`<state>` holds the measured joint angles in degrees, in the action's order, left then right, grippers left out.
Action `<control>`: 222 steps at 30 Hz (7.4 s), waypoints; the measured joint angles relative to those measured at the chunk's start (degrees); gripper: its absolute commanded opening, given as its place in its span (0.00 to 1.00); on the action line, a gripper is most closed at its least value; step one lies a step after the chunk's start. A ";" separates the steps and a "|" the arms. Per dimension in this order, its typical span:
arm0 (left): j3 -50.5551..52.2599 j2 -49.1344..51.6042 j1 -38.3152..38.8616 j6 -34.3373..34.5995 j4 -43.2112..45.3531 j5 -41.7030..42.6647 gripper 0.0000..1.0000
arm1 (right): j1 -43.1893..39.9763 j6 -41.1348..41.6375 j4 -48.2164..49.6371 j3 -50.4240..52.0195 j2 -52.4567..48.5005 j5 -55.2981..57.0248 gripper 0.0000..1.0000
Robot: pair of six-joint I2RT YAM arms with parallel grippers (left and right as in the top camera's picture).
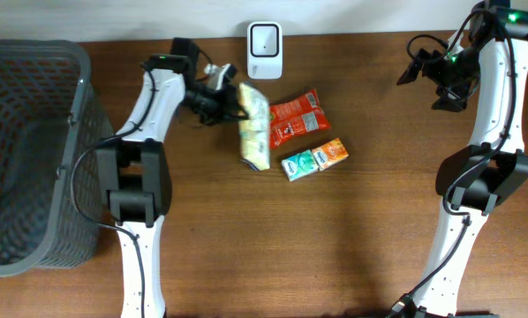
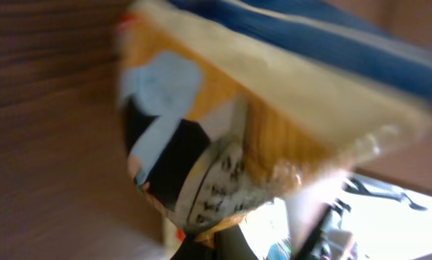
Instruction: Scan the item barcode
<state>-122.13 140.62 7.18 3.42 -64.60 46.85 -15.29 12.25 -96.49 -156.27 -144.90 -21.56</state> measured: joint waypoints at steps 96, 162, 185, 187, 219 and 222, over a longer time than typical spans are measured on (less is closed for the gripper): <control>-29.22 -28.81 10.73 6.71 -31.82 -45.62 0.99 | 0.00 0.00 -0.04 0.00 0.00 -0.02 0.98; -13.40 -34.34 0.66 11.65 -28.61 -50.58 0.99 | 44.85 -20.41 20.04 19.87 -0.87 30.49 0.98; -13.40 -34.34 0.68 11.67 -28.61 -50.58 0.99 | 46.40 -18.75 39.26 32.35 0.46 47.43 0.04; -13.40 -34.34 0.66 11.65 -28.59 -50.58 0.99 | 46.29 -17.86 36.22 28.57 0.57 47.43 0.04; -13.40 -34.34 0.68 11.67 -28.61 -50.58 0.99 | 14.23 -4.98 16.79 27.15 9.20 -1.49 0.53; -13.40 -34.34 0.68 11.67 -28.61 -50.58 0.99 | 17.62 -1.46 17.22 27.15 9.20 -2.49 0.63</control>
<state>-135.52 106.28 7.86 15.09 -93.21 -3.73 2.33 10.79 -79.26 -129.12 -135.70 -24.05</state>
